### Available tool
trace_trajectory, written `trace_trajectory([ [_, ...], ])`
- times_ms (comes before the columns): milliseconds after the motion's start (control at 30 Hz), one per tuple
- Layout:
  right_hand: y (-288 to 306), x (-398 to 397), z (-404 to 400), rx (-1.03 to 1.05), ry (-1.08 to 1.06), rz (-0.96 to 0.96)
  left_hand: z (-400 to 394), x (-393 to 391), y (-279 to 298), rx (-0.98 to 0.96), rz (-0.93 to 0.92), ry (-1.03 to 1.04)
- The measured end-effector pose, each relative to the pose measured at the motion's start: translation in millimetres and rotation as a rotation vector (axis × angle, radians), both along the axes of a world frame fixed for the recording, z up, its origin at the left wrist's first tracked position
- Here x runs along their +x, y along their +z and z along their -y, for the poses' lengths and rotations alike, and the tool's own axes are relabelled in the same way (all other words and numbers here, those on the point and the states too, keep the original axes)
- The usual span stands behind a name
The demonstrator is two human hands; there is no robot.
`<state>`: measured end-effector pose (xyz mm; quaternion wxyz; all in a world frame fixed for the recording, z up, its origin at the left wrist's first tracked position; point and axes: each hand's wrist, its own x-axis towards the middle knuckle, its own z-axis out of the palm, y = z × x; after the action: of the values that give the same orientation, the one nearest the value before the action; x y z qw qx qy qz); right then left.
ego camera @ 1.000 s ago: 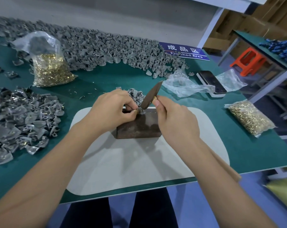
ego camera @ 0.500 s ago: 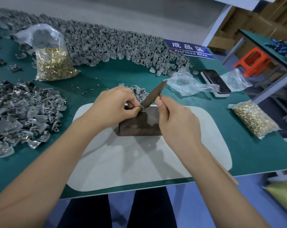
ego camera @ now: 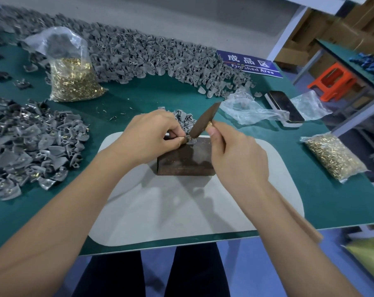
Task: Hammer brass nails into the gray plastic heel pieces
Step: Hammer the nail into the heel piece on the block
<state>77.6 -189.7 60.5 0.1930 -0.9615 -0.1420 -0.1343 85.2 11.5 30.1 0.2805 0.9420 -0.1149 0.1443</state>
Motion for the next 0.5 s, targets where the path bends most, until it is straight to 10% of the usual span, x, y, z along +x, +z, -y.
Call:
trace_trajectory([
  [500, 8.4, 3.2, 5.1, 0.043, -0.064, -0.007, -2.4, 1.5, -1.5, -0.01, -0.001, -0.003],
])
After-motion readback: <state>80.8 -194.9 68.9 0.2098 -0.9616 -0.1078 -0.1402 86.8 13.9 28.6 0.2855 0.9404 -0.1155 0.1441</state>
